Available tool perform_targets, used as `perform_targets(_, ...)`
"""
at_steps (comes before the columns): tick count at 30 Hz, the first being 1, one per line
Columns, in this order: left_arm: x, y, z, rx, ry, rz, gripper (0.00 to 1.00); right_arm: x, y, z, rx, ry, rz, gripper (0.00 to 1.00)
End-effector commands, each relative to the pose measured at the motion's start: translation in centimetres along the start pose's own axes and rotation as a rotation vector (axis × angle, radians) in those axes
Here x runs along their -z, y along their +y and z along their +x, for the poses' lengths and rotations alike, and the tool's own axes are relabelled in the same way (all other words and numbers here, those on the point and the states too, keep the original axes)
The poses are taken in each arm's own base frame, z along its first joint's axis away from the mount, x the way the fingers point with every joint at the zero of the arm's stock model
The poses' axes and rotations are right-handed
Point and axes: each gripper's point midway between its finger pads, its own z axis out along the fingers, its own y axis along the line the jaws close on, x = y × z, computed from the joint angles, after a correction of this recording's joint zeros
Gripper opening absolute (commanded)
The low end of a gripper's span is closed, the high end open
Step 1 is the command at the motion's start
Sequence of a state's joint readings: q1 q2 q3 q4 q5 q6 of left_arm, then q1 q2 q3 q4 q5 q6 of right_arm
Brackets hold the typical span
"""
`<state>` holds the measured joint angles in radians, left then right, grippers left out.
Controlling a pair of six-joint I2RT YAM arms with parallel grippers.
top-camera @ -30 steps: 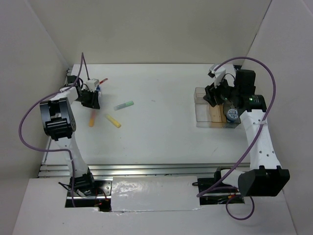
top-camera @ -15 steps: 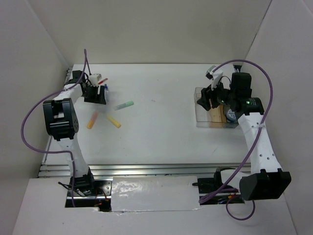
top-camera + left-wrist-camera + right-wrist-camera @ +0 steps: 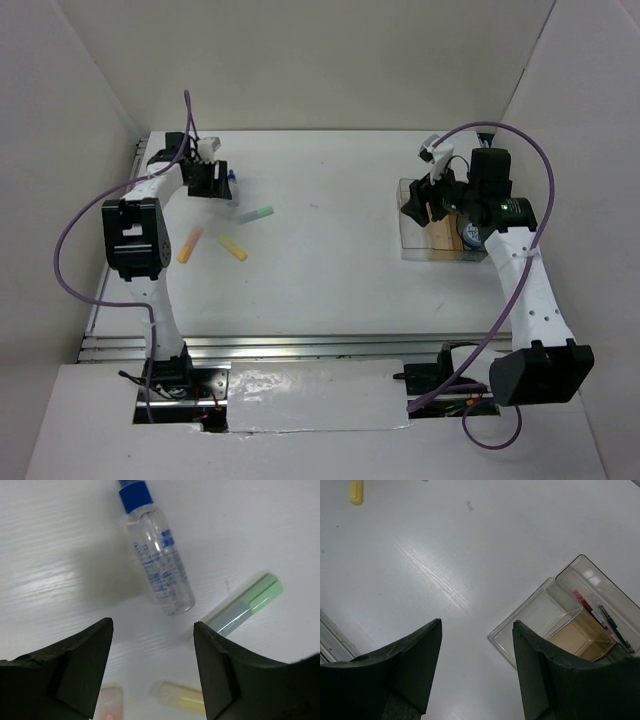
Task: Sort the stationery into containers
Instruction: Move the stationery to the center of the board, then pick up the stationery from the center of the board.
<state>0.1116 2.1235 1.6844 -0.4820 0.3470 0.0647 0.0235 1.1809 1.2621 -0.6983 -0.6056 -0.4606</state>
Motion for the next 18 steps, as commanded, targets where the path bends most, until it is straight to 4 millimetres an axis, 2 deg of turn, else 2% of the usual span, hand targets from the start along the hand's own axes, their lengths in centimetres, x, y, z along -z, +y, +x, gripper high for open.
perform_targets(1, -1.3, -2.3, -2.4, 0.042, -0.050, 0.032, 0.77, -0.4, 0.0, -0.9, 0.010, -0.029, -0.007, 0.66)
perform_targets(4, -2.4, -3.6, -3.5, 0.107, -0.076, 0.052, 0.78, -0.5, 0.0, -0.8, 0.006, -0.027, -0.009, 0.66)
perform_targets(5, -2.9, -3.0, -3.6, 0.181, -0.073, -0.019, 0.77, -0.4, 0.0, -0.8, 0.006, -0.027, -0.009, 0.66)
perform_targets(6, -2.9, -2.7, -4.9, 0.194, -0.094, -0.070, 0.75, -0.5, 0.0, -0.7, 0.004, -0.024, -0.007, 0.66)
perform_targets(7, -4.8, -3.6, -3.0, 0.203, -0.014, -0.102, 0.71, -0.4, 0.0, -0.7, 0.005, -0.025, -0.005, 0.66)
perform_targets(8, -4.6, -2.8, -4.6, 0.215, -0.039, -0.186, 0.70, -0.4, 0.0, -0.7, 0.006, -0.025, -0.002, 0.66)
perform_targets(9, -5.3, -3.4, -4.0, 0.215, -0.013, -0.208, 0.66, -0.4, -0.1, -0.7, 0.007, -0.024, 0.003, 0.66)
perform_targets(10, -6.5, -3.0, -2.6, 0.229, 0.036, -0.235, 0.63, -0.4, -0.1, -0.7, 0.005, -0.024, 0.003, 0.66)
perform_targets(12, -7.2, -3.1, -2.0, 0.246, 0.048, -0.248, 0.62, -0.5, -0.1, -0.9, 0.002, -0.029, 0.003, 0.66)
perform_targets(15, -8.5, -3.6, -0.9, 0.226, 0.071, -0.273, 0.53, -0.7, -0.2, -1.1, -0.035, -0.035, 0.002, 0.66)
perform_targets(18, -8.9, -3.9, -0.2, 0.208, 0.097, -0.275, 0.43, -0.9, 0.0, -1.4, -0.074, -0.044, -0.014, 0.66)
